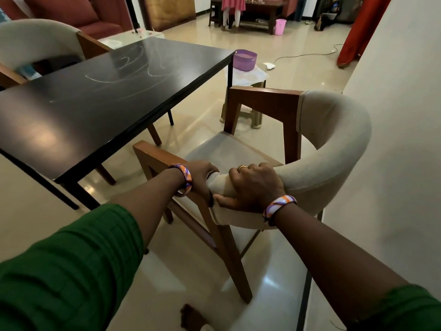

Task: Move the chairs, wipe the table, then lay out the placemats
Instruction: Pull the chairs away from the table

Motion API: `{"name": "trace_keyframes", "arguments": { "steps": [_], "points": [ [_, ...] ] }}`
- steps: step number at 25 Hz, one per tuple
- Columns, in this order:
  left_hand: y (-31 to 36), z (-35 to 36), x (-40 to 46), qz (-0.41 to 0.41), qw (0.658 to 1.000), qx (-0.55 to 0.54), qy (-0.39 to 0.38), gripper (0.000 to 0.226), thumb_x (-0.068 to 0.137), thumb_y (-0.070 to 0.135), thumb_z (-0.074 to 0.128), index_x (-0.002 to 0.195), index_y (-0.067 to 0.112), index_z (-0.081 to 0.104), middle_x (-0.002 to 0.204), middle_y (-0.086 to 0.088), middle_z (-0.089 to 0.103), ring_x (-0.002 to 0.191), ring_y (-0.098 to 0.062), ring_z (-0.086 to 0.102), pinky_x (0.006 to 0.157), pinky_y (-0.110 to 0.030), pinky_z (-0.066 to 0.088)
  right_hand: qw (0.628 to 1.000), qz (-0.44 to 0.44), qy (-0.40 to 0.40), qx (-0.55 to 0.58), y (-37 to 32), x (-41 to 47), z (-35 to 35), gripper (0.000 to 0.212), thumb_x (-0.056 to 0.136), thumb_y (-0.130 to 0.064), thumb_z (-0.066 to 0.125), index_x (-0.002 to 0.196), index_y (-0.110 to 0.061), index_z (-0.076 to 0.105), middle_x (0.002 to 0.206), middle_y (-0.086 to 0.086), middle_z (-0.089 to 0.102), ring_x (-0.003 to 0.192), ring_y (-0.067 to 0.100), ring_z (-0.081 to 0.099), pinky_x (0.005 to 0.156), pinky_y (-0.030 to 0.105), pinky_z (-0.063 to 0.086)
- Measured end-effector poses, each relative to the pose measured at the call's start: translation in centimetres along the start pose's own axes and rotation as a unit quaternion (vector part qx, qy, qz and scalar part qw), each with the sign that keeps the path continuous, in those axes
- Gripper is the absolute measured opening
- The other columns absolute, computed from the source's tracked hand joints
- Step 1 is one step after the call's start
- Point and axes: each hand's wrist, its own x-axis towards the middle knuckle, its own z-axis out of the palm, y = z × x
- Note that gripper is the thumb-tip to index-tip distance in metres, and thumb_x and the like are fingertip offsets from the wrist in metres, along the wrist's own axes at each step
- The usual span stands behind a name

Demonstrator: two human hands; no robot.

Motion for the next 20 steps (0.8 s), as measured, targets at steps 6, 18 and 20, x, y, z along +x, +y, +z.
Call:
{"name": "trace_keyframes", "arguments": {
  "steps": [6,18,20],
  "points": [
    [-1.4,-1.5,2.2,-0.008,1.000,0.009,0.010,0.063,0.059,0.021,0.086,0.116,0.013,0.060,0.118,-0.007,0.061,0.108,-0.026,0.058,0.089,-0.035,0.050,1.000,0.020,-0.012,0.004,0.6,2.7,1.3,0.062,0.069,-0.069,0.046,0.056,-0.012,0.065,0.042,0.001,0.058,0.031,0.017,0.047,0.046,0.017,0.022],
    [0.9,2.5,-1.9,-0.015,0.997,0.033,0.074,0.065,0.058,0.038,0.083,0.115,0.014,0.061,0.112,-0.008,0.064,0.100,-0.024,0.058,0.082,-0.032,0.048,0.998,-0.009,0.046,0.033,0.0,-1.3,0.2,0.058,0.082,-0.055,0.035,0.060,-0.010,0.063,0.042,0.005,0.056,0.031,0.020,0.046,0.041,0.019,0.034],
    [1.1,2.8,-2.5,-0.020,0.997,0.034,0.071,0.064,0.058,0.038,0.084,0.114,0.015,0.062,0.111,-0.008,0.064,0.099,-0.024,0.058,0.078,-0.030,0.046,0.998,-0.021,0.053,0.028,-0.1,-1.8,-0.1,0.056,0.083,-0.053,0.035,0.061,-0.010,0.063,0.043,0.005,0.057,0.032,0.020,0.048,0.043,0.018,0.032]
  ]
}}
